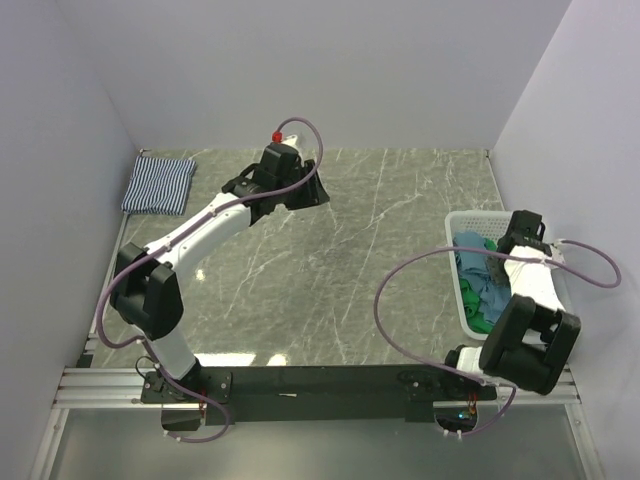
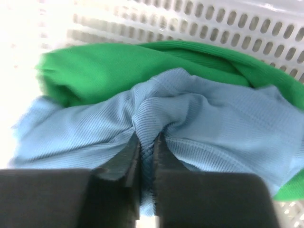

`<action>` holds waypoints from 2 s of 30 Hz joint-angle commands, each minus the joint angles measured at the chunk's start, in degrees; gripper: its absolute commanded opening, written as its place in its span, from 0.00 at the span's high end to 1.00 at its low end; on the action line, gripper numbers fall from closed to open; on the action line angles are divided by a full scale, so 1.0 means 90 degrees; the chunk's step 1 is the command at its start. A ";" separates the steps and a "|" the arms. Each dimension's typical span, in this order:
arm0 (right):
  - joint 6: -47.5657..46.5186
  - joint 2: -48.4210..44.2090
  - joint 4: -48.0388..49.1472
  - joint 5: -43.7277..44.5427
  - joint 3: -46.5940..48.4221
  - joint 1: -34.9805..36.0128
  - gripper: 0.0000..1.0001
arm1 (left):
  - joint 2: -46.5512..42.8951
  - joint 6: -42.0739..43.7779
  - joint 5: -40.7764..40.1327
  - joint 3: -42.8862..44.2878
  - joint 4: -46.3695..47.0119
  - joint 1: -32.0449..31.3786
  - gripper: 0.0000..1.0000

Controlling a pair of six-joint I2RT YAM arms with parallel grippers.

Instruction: Fold and stack the tank tops

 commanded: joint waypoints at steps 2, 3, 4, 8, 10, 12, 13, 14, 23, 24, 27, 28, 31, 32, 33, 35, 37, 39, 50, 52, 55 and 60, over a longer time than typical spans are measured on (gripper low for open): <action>-0.0151 -0.1195 0.0157 0.0170 0.0110 0.0025 1.00 | -0.0656 0.0050 -0.0189 -0.0155 0.0215 -0.0033 0.48; -0.0229 -0.1555 0.0127 0.0190 0.0275 0.0035 1.00 | -0.0724 0.0040 -0.0189 -0.0156 0.0215 -0.0033 0.49; -0.0404 -0.1722 0.0078 0.0190 0.0383 0.0064 1.00 | -0.0754 0.0040 -0.0180 -0.0117 0.0206 -0.0033 0.49; -0.0980 -0.2445 -0.0010 -0.0199 0.1046 0.0191 1.00 | -0.0920 0.0020 -0.0258 0.0040 0.0030 -0.0033 0.51; -0.1195 -0.2778 0.0097 -0.0492 0.1476 0.0424 1.00 | -0.1134 -0.0009 -0.0414 0.0030 0.0030 -0.0024 0.51; -0.1216 -0.2983 0.0321 -0.0494 0.1837 0.1146 1.00 | -0.1349 -0.0038 -0.0617 0.0040 0.0001 -0.0023 0.52; -0.1235 -0.3003 0.0399 -0.0358 0.1974 0.1419 1.00 | -0.1418 -0.0058 -0.0687 0.0098 -0.0048 0.0006 0.52; -0.1255 -0.2984 0.0381 -0.0222 0.2179 0.2128 1.00 | -0.1496 -0.0106 -0.0736 0.0118 -0.0097 0.0035 0.52; -0.1548 -0.1871 0.0565 -0.0473 0.3949 0.5433 0.88 | -0.2794 -0.0449 -0.1321 -0.0291 -0.0351 0.0592 0.48; -0.1567 -0.1677 0.0653 -0.0648 0.3755 0.5571 0.76 | -0.2931 -0.0449 -0.1332 -0.0447 -0.0332 0.0630 0.47; -0.1694 -0.1180 0.0605 -0.0737 0.3296 0.5729 0.43 | -0.3010 -0.0439 -0.1342 -0.0634 -0.0400 0.0680 0.43; -0.1791 -0.1042 0.0566 -0.0709 0.3197 0.5729 0.41 | -0.3010 -0.0449 -0.1322 -0.0798 -0.0439 0.0699 0.42; -0.2016 -0.0680 0.0517 -0.0738 0.2700 0.5719 0.39 | -0.3166 -0.0634 -0.1244 -0.1577 -0.0187 0.0699 0.42; -0.2046 -0.0563 0.0450 -0.0670 0.2466 0.5738 0.38 | -0.3215 -0.0789 -0.1205 -0.1833 0.0037 0.0699 0.42; -0.2085 -0.0514 0.0400 -0.0582 0.2338 0.5748 0.38 | -0.3273 -0.0887 -0.1166 -0.2348 0.0175 0.0709 0.43; -0.2114 -0.0562 0.0516 -0.0425 0.1987 0.5738 0.38 | -0.3274 -0.1092 -0.0991 -0.2868 0.0448 0.0699 0.45; -0.2095 -0.0659 0.0760 -0.0512 0.1314 0.5738 0.38 | -0.3157 -0.1249 -0.0737 -0.3562 0.0800 0.0689 0.47; -0.1998 -0.0709 0.1102 -0.0698 0.0739 0.5787 0.39 | -0.3060 -0.1444 -0.0571 -0.4204 0.1247 0.0651 0.50; -0.1812 0.0724 0.2411 -0.0338 0.0675 0.5798 0.39 | -0.1967 -0.1202 -0.1144 -0.4230 0.1818 0.0240 0.44; -0.1753 0.0999 0.2431 -0.0376 0.0900 0.5593 0.39 | -0.1294 -0.1094 -0.1224 -0.3430 0.1662 0.0347 0.43; -0.1675 0.1517 0.2412 -0.0493 0.1262 0.5388 0.39 | -0.0337 -0.0918 -0.1254 -0.2424 0.1398 0.0552 0.44; -0.1665 0.2250 0.2265 -0.0591 0.1751 0.5221 0.40 | 0.1244 -0.0557 -0.1176 -0.0824 0.0637 0.0806 0.47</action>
